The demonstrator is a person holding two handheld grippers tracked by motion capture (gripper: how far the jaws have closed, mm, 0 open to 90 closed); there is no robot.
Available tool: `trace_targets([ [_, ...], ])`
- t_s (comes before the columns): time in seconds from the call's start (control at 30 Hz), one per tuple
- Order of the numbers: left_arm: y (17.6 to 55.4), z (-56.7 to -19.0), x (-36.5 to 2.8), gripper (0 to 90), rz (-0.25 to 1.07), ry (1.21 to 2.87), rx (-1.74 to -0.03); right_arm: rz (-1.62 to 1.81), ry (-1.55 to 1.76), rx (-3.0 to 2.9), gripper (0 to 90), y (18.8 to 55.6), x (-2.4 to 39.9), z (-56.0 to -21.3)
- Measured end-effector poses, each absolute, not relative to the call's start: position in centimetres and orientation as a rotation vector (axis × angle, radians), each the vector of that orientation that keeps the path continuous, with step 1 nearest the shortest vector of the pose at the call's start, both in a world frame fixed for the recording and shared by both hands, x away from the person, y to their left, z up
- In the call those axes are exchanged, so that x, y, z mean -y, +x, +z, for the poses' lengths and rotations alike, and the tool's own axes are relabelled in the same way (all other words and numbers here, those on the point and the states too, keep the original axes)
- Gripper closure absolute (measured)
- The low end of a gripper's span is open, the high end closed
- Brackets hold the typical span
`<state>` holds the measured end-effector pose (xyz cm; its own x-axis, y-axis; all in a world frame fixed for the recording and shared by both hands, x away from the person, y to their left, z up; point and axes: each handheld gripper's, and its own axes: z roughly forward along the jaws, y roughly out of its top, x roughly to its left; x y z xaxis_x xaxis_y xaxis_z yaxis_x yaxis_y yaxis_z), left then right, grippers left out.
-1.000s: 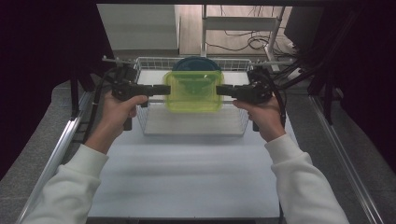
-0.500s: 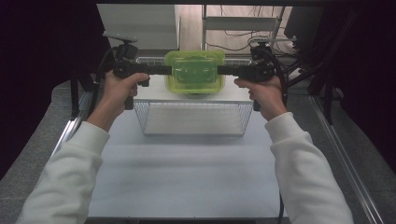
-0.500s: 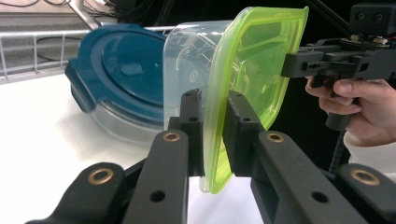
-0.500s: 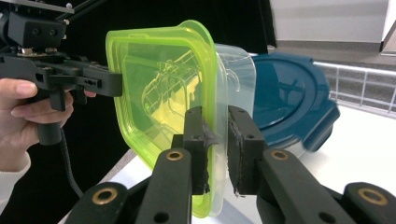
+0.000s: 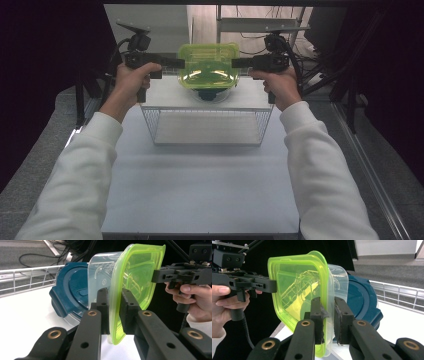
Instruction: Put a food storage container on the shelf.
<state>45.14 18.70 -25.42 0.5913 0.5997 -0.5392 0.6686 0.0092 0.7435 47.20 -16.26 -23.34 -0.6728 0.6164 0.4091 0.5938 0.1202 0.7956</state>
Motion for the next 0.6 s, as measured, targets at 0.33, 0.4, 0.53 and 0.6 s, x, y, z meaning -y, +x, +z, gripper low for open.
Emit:
trace_targets([
  [0.33, 46.4, -26.0, -18.7, 79.5, -0.12, 1.626, -1.092, 1.663, 1.36, -2.344, 78.9, 48.8, 16.6, -24.1],
  [0.4, 46.7, -26.1, -18.8, 79.5, -0.133, 1.619, -1.096, 1.66, 1.375, -2.34, 78.9, 49.0, 16.6, -24.1],
  [0.53, 47.5, -26.4, -19.0, 79.5, -0.163, 1.579, -1.12, 1.715, 1.47, -2.322, 78.3, 50.0, 16.8, -24.5],
  [0.6, 48.1, -26.6, -19.1, 79.2, -0.199, 1.553, -1.142, 1.742, 1.523, -2.306, 78.0, 50.5, 16.9, -24.8],
])
